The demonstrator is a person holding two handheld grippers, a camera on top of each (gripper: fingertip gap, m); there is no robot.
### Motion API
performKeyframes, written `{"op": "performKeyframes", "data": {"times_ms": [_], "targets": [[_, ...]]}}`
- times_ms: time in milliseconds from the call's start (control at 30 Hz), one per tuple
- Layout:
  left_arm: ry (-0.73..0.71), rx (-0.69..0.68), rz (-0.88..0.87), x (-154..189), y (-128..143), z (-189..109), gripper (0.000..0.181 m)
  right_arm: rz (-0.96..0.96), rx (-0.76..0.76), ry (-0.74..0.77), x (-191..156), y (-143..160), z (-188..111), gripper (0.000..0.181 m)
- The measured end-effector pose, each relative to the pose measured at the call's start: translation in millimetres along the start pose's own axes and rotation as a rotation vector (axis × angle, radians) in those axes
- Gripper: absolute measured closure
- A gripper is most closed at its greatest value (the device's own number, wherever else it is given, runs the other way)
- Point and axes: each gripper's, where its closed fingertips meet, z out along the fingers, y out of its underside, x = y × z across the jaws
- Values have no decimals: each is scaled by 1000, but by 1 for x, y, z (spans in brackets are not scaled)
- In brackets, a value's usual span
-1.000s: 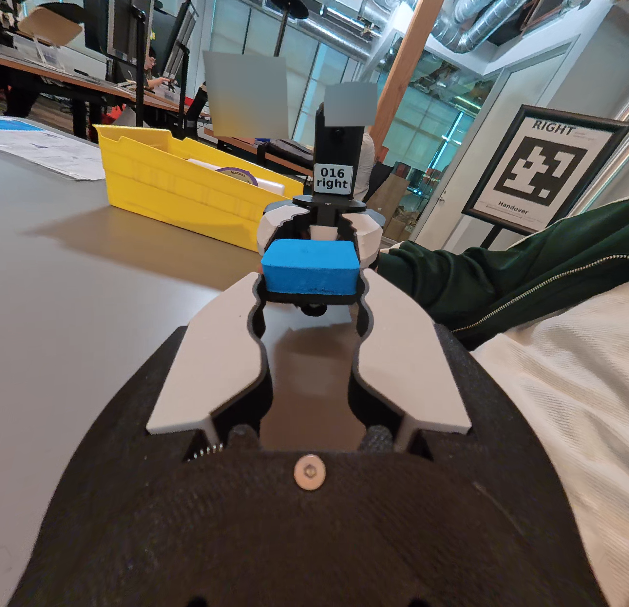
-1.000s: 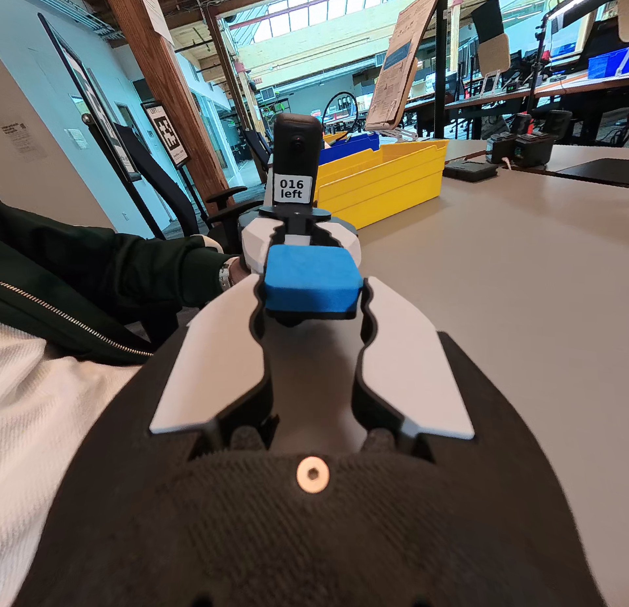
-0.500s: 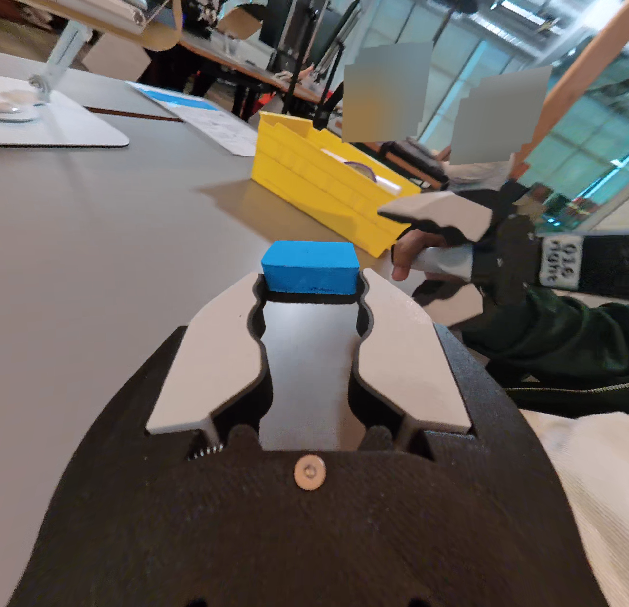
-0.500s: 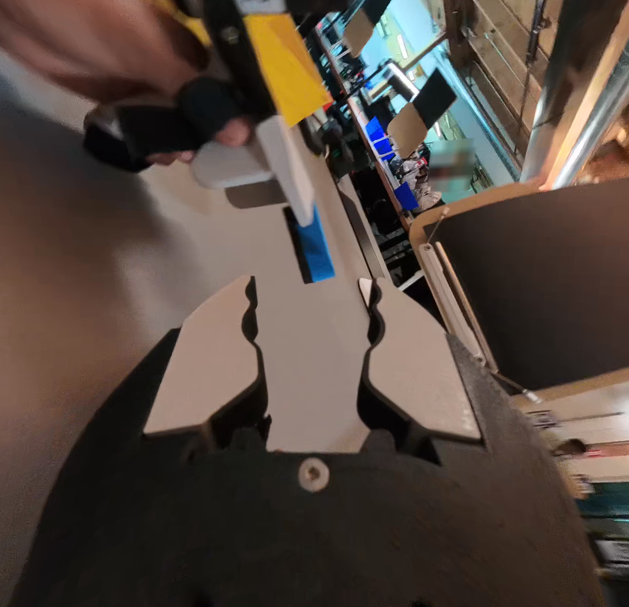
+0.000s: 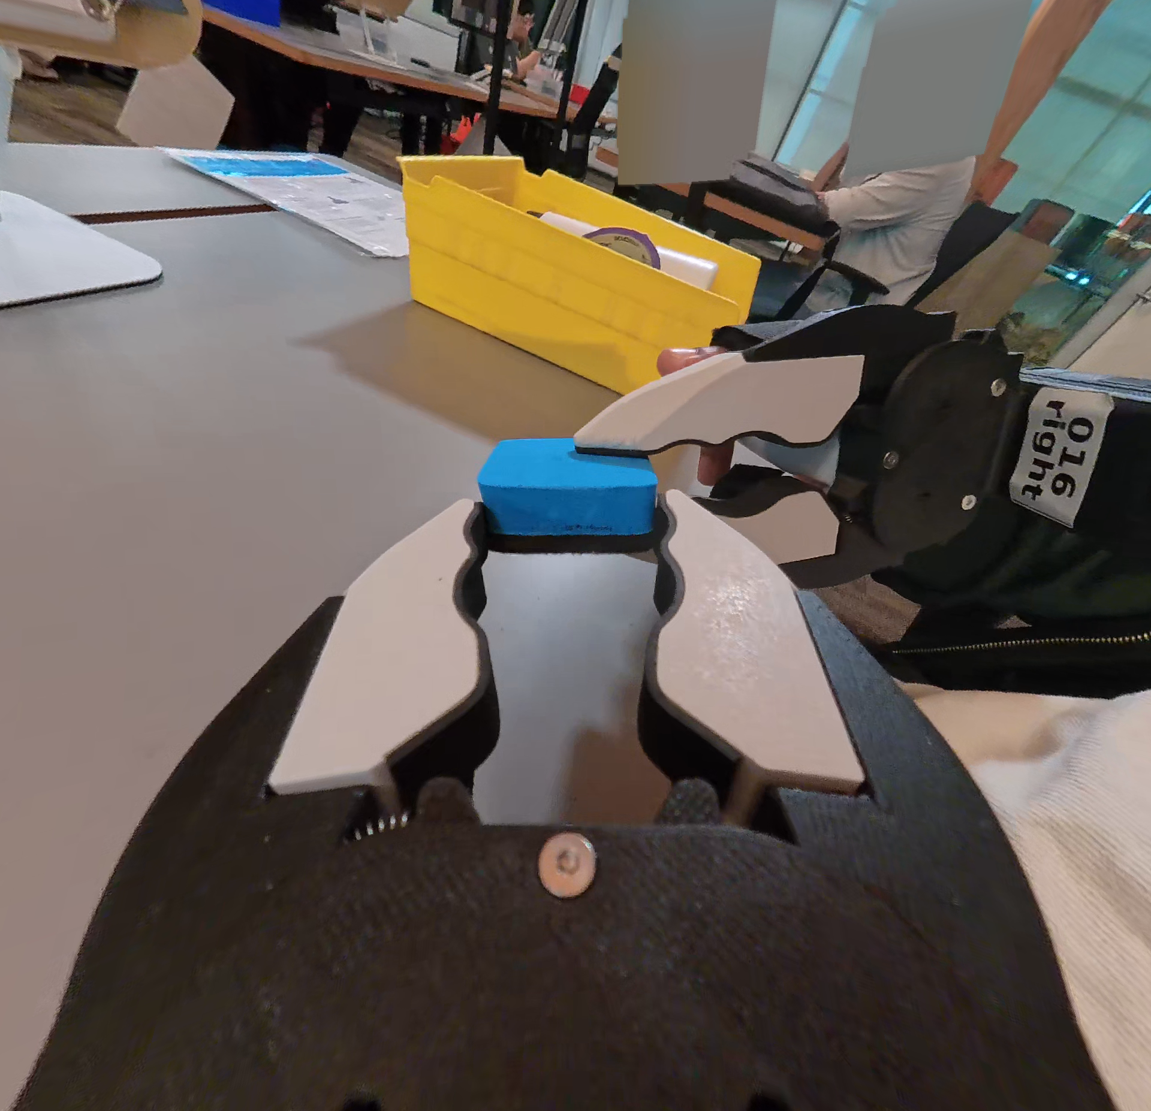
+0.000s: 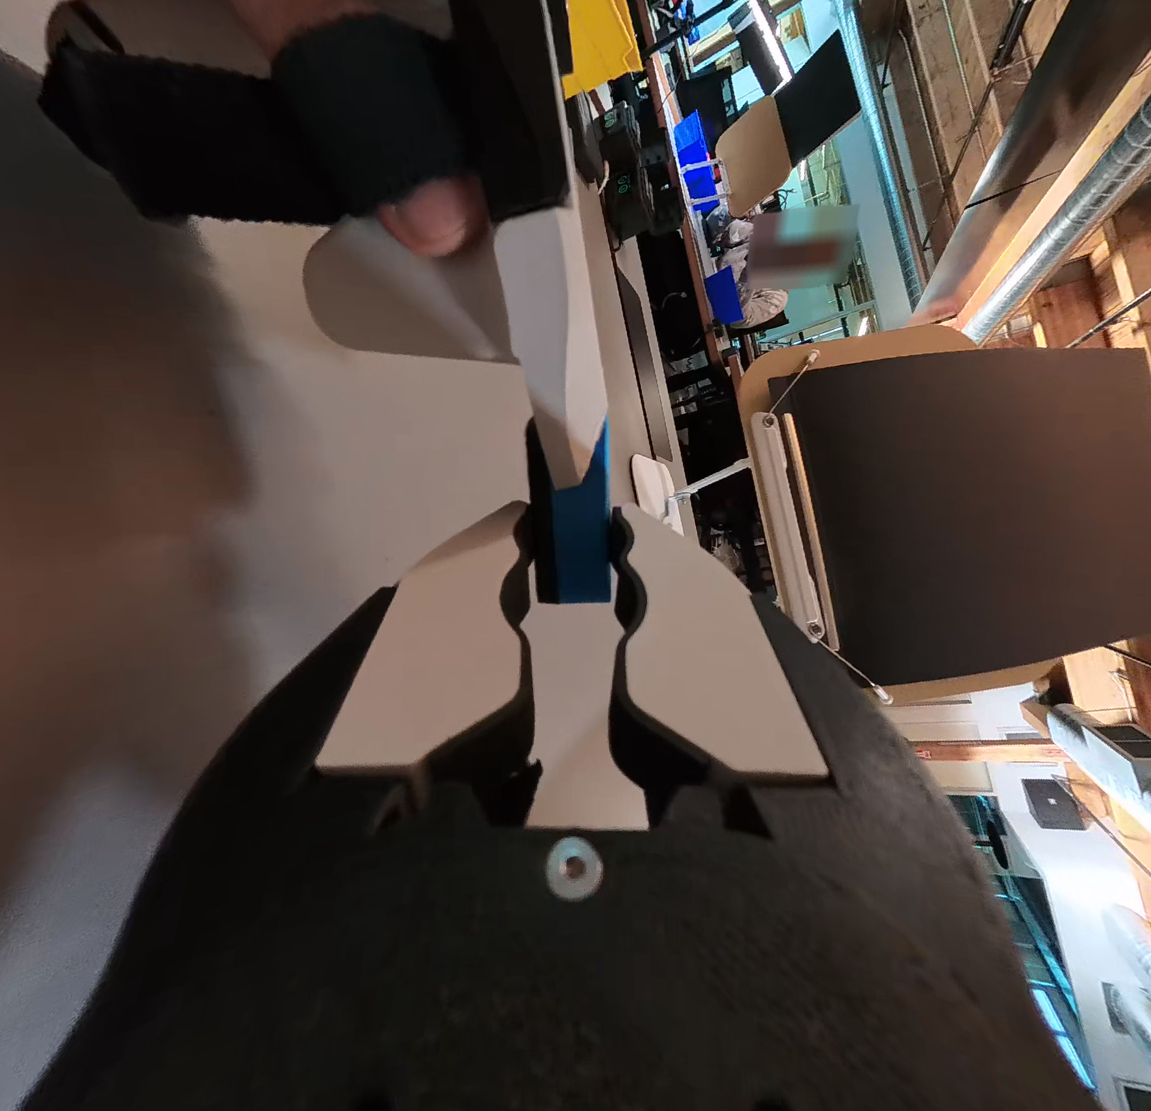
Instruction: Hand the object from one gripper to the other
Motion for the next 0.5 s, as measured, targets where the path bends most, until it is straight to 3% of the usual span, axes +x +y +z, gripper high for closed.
{"op": "performKeyframes", "data": {"times_ms": [67, 133, 233, 400, 500], "targets": [[39, 41, 1, 3, -5, -1, 121, 30, 9, 6, 3, 0, 0, 158], [50, 106, 0, 3, -13, -2, 102, 100, 23, 7, 7, 2, -1, 158], [87, 171, -3, 3, -21, -7, 94, 284, 91, -26, 14, 5, -4, 158], [162, 246, -14, 4, -30, -14, 96, 716, 369, -239, 17, -8, -15, 158], [240, 254, -94, 7, -31, -16, 108, 1027, 482, -437, 17, -15, -23, 158]]}}
